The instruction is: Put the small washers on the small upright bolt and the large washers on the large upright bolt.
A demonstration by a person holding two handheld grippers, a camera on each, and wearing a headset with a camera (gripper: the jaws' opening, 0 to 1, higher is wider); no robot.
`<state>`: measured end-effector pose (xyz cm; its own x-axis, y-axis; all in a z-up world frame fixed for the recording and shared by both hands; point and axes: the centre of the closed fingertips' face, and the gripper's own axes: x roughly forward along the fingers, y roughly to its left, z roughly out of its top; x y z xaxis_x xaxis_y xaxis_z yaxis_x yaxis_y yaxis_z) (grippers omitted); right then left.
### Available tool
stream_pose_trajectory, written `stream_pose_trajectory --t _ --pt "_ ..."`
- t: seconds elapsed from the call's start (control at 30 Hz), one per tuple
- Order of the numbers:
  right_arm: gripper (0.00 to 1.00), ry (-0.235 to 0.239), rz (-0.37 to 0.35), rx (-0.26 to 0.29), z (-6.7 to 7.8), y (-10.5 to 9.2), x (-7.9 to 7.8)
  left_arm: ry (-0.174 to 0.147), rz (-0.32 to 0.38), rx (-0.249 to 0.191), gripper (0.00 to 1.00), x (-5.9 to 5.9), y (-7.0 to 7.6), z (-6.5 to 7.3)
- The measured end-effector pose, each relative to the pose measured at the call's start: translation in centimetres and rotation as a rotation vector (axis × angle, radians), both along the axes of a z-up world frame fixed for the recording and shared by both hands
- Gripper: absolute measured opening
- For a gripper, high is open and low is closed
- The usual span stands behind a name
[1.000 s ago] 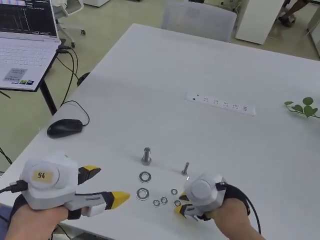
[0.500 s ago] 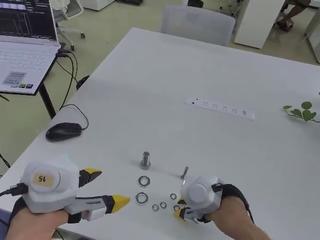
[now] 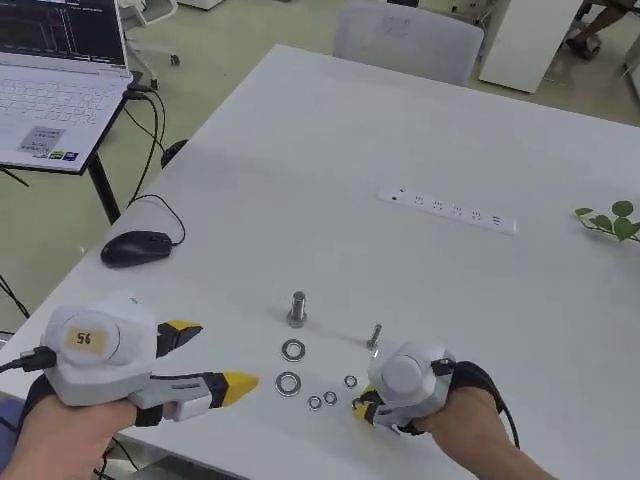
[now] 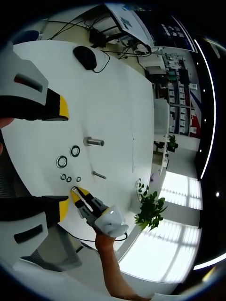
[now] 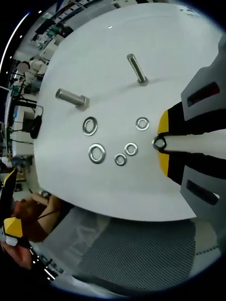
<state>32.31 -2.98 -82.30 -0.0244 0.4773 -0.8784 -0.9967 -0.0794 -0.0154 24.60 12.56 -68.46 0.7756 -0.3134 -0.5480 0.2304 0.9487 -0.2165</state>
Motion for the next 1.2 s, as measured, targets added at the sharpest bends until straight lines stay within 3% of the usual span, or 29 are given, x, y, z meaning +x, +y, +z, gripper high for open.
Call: stream_pose_trajectory --t 0.23,0.5,0.83,1.0,1.2 --pt "0.13 0.018 -0.081 0.019 0.8 -0.8 0.7 -0.001 0.0 -0.004 0.64 0.0 0.0 0.0" --pt "0.13 0.003 -0.165 0.062 3.5 -1.2 2.9 0.0 0.002 -0.01 0.64 -0.1 0.0 -0.1" --pt "0.13 -0.05 -0.188 0.101 7.2 -0.3 6.6 -0.005 0.0 -0.009 0.64 0.1 0.0 0.0" --pt "0.13 -0.062 -0.183 0.102 8.0 0.5 8.1 -0.004 -0.004 -0.006 0.64 0.2 0.0 0.0" --pt "0.13 -0.055 -0.173 0.082 8.0 1.2 9.0 -0.001 -0.003 -0.008 0.64 0.2 0.0 -0.1"
